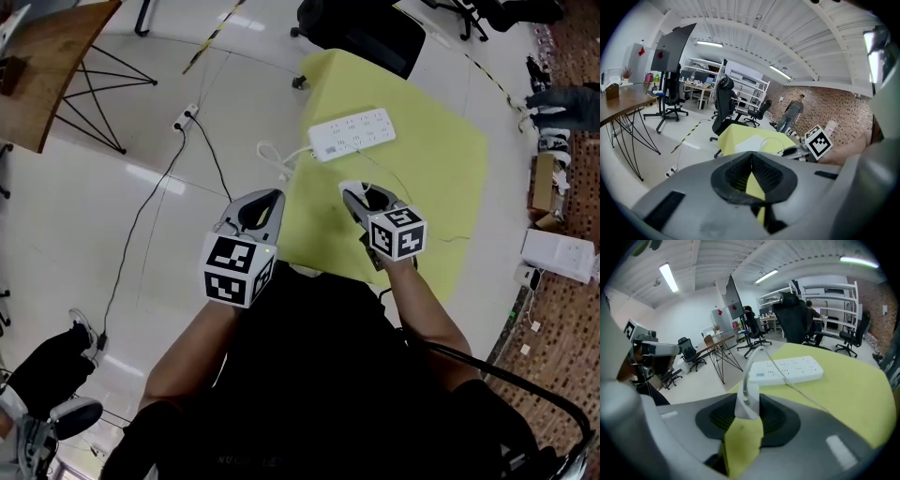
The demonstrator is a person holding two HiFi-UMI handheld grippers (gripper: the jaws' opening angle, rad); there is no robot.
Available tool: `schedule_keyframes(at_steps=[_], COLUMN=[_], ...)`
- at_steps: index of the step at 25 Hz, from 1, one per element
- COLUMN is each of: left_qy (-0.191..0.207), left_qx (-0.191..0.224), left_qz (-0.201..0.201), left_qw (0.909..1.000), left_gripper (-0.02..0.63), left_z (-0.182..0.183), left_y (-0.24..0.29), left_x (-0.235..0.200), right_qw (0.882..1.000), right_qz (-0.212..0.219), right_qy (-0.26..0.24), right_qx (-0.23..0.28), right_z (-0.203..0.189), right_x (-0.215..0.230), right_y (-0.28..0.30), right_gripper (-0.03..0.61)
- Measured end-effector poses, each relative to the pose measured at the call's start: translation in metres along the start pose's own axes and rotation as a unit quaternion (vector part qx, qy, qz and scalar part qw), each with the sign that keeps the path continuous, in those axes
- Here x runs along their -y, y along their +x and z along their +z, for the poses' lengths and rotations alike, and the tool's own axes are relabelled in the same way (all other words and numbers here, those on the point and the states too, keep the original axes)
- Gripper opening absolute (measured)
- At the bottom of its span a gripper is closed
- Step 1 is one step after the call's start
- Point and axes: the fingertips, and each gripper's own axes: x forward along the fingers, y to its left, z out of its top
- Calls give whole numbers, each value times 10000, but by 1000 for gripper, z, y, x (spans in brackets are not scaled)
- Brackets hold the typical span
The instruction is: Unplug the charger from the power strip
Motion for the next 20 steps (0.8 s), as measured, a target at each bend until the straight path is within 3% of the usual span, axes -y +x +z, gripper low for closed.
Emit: schedule_keyframes(at_steps=[9, 15, 20], left_qy=[181, 259, 282], left_qx=[-71, -98, -61], left_qz=[-233, -353, -324], left_qw=[9995, 9990, 9991], left_gripper=[8, 7, 7], left_z=[-2, -4, -5], left_y=[10, 12, 7], left_x=[21, 32, 33], right_qw=[9927, 9891, 9927], right_qz=[733, 716, 406], right_qy=[771, 1120, 967], right_qx=[-566, -639, -602], right_z=[-70, -84, -83], right_x=[-36, -30, -16], right_y=[-11, -11, -15], right_gripper=[138, 140, 156])
